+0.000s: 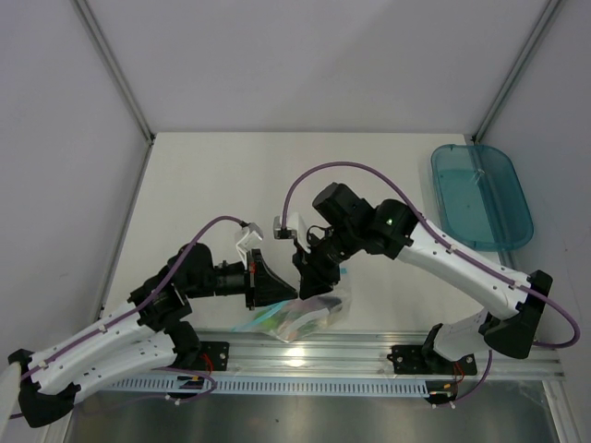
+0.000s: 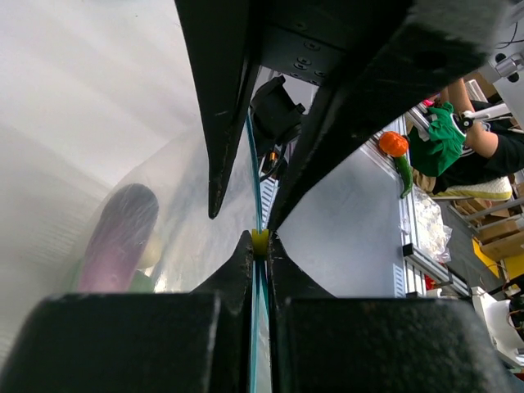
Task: Place the food in the zip-top bag and seal the zipper
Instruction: Zip the zipper food storage bag at the center of the board.
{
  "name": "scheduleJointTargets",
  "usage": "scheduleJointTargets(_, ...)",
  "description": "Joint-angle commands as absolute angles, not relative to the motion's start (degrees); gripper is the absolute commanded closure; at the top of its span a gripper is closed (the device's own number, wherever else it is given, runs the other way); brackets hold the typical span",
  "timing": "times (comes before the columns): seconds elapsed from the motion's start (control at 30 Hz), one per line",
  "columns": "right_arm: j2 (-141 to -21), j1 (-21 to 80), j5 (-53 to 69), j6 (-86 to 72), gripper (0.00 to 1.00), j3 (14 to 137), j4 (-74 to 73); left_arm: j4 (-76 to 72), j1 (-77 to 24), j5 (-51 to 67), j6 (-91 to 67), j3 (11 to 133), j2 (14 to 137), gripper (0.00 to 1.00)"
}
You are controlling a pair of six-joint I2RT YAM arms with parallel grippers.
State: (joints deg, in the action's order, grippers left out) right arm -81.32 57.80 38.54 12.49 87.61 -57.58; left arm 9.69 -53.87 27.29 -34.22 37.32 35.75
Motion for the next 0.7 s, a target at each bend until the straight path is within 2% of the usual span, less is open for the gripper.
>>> scheduleJointTargets(0.0,-80.51,58.18,39.90,13.01,0.66,86.40,-57.66,8.96,-53.96,28.39,-32.87,40.43,35.07,0.99)
scheduleJointTargets(0.17,-78.93,58.18,38.15,12.13,0.90,84.82,-56.25,9.84,-53.96,27.95,-32.43,40.60,34.54,0.99)
scheduleJointTargets(0.2,-78.40,58.18,37.80,11.95,1.00,84.64,-55.90,10.02,-53.96,27.95,-32.43,40.52,34.54,0.99)
scheduleJointTargets(0.27,-77.87,58.18,36.22,11.25,1.00,84.20,-54.76,10.37,-53.96,27.77,-32.34,40.61,34.54,1.00)
scheduleJointTargets(0.4,-76.29,57.83,24.82,7.04,1.00,82.01,-50.72,11.60,-53.96,26.54,-32.26,40.60,33.67,0.99)
scheduleJointTargets(0.67,-71.64,52.13,13.89,0.88,1.00,75.68,-42.72,17.40,-53.96,21.81,-31.55,41.04,29.98,0.99)
